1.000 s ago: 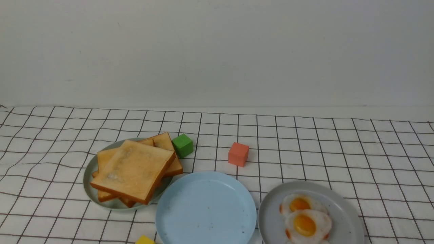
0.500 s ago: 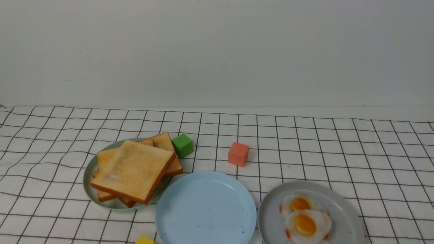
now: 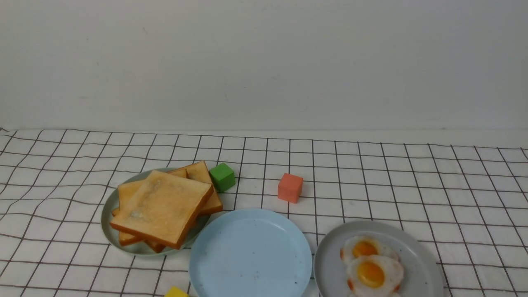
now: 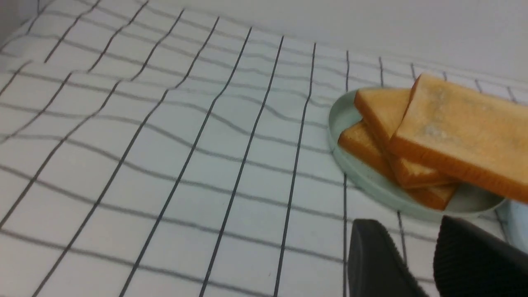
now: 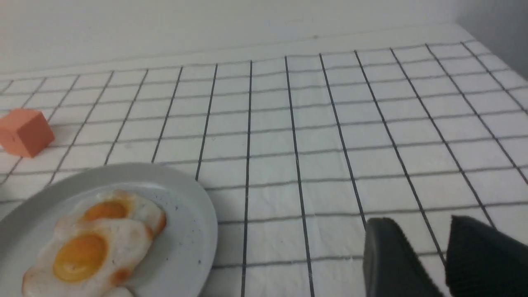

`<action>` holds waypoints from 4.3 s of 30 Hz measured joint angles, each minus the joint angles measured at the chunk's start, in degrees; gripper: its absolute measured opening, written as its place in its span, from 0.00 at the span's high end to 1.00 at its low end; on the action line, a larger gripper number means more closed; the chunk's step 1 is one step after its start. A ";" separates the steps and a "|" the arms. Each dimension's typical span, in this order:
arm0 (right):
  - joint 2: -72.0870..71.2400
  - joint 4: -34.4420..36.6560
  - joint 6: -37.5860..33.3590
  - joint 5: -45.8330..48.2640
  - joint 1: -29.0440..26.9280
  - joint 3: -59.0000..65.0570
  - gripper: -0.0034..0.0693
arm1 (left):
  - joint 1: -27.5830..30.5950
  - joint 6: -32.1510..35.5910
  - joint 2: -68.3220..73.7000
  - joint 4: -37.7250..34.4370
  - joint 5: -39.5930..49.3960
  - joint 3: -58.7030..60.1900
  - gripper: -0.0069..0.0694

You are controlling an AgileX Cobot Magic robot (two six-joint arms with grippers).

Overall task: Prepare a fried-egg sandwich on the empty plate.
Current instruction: Use the left arm to grab a slice of bread

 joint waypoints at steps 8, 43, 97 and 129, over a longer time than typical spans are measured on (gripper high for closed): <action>0.00 0.00 0.00 -16.92 0.00 0.00 0.62 | 0.00 0.00 0.00 0.12 -15.87 0.00 0.60; 35.35 -2.74 22.85 14.23 1.24 -54.94 0.62 | 0.00 -22.33 32.05 -7.85 12.43 -46.83 0.60; 57.89 18.12 -15.08 34.65 21.32 -52.12 0.62 | 3.95 46.97 102.44 -37.76 27.06 -65.65 0.44; 57.89 18.28 -15.03 34.65 21.32 -52.12 0.62 | 3.95 43.89 96.61 -39.52 30.67 -67.95 0.42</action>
